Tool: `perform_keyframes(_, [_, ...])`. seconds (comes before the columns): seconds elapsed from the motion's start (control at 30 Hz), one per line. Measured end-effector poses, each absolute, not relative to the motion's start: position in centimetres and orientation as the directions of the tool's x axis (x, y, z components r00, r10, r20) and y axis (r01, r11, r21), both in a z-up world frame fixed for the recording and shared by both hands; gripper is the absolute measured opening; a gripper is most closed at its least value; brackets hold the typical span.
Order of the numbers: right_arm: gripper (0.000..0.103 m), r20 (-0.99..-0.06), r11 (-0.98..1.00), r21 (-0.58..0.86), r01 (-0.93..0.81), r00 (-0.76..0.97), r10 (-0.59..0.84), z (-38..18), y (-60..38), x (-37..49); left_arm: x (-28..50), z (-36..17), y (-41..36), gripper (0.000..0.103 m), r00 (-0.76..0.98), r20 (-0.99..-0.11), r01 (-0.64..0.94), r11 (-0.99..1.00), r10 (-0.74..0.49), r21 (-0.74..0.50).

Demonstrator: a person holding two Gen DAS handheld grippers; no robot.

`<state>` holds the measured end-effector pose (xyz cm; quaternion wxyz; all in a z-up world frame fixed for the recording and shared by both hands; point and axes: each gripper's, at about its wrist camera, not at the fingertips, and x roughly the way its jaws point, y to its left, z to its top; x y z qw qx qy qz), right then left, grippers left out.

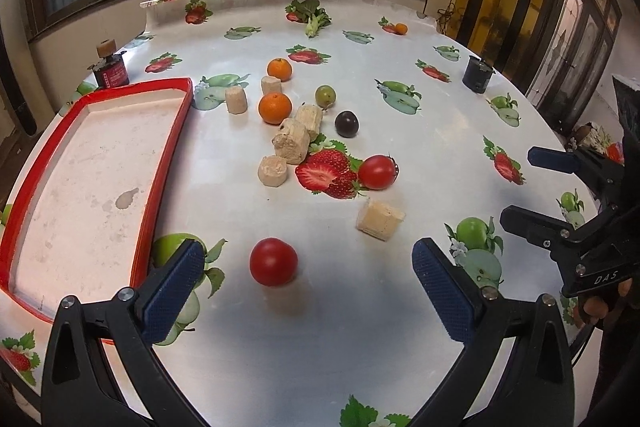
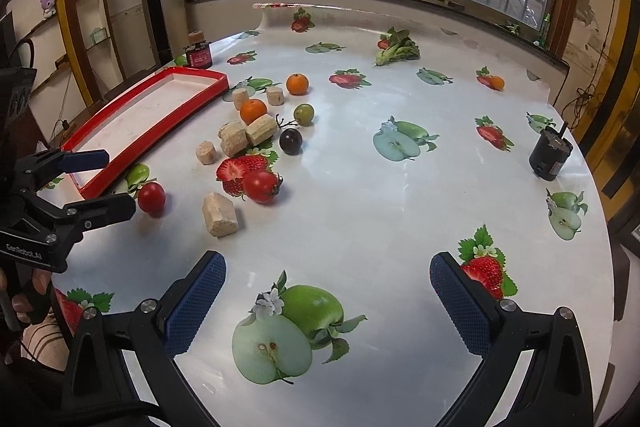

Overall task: Organize fruits
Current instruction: 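Grasp the red tomato with the left gripper while the right gripper grasps a beige bread cube, then carry the tomato and bread cube in both grippers over the red tray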

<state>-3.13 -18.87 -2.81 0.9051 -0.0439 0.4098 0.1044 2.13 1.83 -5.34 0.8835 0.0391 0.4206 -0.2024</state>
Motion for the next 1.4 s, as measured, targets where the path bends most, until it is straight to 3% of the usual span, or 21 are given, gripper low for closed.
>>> perform_keyframes(0.17, [0.103,-0.755,0.958,0.037,-0.283,0.620,0.212,-3.5,-17.2,-2.7,2.8,-6.1,1.6,0.103,0.534,-0.780,0.416,0.904,-0.327,-0.094])
perform_keyframes(0.37, [0.099,-0.763,0.930,0.037,-0.365,0.591,0.262,-4.6,-14.2,-1.6,4.1,-7.5,2.2,0.083,0.459,-0.817,0.419,0.896,-0.350,-0.148])
perform_keyframes(0.5, [0.093,-0.773,0.912,0.026,-0.409,0.570,0.278,-5.3,-12.6,-0.7,4.7,-9.1,2.8,0.061,0.394,-0.843,0.415,0.889,-0.366,-0.192])
perform_keyframes(0.77, [0.074,-0.791,0.896,0.036,-0.442,0.536,0.296,-6.9,-11.3,1.2,4.9,-9.3,2.9,0.051,0.388,-0.839,0.429,0.880,-0.381,-0.202])
perform_keyframes(0.87, [0.068,-0.798,0.898,0.021,-0.439,0.534,0.279,-7.4,-10.9,2.0,5.2,-9.3,3.2,0.042,0.391,-0.836,0.425,0.881,-0.386,-0.208])
perform_keyframes(0.93, [0.061,-0.802,0.898,0.020,-0.439,0.530,0.277,-7.8,-10.7,2.5,5.4,-9.3,3.3,0.029,0.398,-0.838,0.421,0.886,-0.373,-0.195])
perform_keyframes(0.97, [0.057,-0.807,0.898,0.016,-0.439,0.524,0.271,-8.1,-10.6,2.7,5.5,-9.3,3.4,0.029,0.396,-0.837,0.420,0.885,-0.377,-0.200])
perform_keyframes(1.03, [0.036,-0.816,0.898,0.025,-0.439,0.510,0.272,-8.6,-10.4,2.9,5.5,-9.4,3.6,0.029,0.396,-0.831,0.418,0.883,-0.390,-0.215])
perform_keyframes(1.07, [0.031,-0.819,0.901,0.029,-0.433,0.507,0.270,-8.7,-10.5,3.0,5.4,-9.4,3.6,0.029,0.398,-0.829,0.420,0.881,-0.393,-0.217])
perform_keyframes(1.4, [0.029,-0.787,0.912,0.050,-0.408,0.546,0.288,-6.5,-11.4,1.7,4.1,-7.6,4.4,0.029,0.444,-0.804,0.412,0.887,-0.395,-0.208])
